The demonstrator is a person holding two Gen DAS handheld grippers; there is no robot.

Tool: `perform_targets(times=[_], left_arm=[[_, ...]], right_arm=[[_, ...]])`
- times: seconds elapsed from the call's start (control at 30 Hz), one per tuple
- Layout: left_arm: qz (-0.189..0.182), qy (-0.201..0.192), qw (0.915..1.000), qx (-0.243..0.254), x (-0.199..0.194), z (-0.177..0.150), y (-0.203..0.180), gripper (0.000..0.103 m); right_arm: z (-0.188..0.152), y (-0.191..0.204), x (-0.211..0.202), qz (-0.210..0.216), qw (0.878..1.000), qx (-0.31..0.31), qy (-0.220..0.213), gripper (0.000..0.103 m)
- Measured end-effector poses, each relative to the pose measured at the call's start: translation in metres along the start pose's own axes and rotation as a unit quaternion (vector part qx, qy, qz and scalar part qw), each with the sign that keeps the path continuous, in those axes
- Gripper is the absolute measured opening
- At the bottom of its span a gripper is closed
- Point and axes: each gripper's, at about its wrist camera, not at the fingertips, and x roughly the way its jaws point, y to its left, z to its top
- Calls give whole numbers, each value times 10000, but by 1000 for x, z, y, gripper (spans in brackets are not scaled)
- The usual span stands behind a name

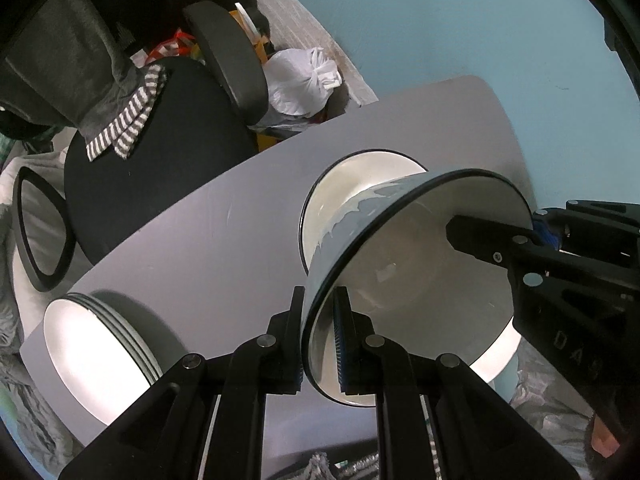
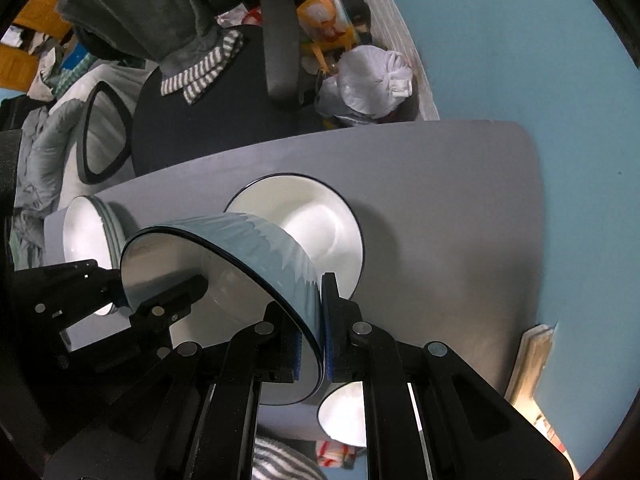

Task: Organize plates and bowls

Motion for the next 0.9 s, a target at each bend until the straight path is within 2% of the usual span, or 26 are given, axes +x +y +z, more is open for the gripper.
perform_targets(times=[0.33,0.5,0.77,0.9], left_arm=[[150,119,9998,-14,14,20,-5,11],[230,171,9996,-18,20,24,-7,12],[400,173,9990,-75,23,27,-5,12],[485,159,9987,27,25,26,-9,12]], right_arm=[[14,-11,14,-26,9999,57,116,9],[18,-12,21,-163,9998,55,134,9],[23,-13,27,-137,9998,114,127,9],[23,-15,28,-268,9995,112,106,21]])
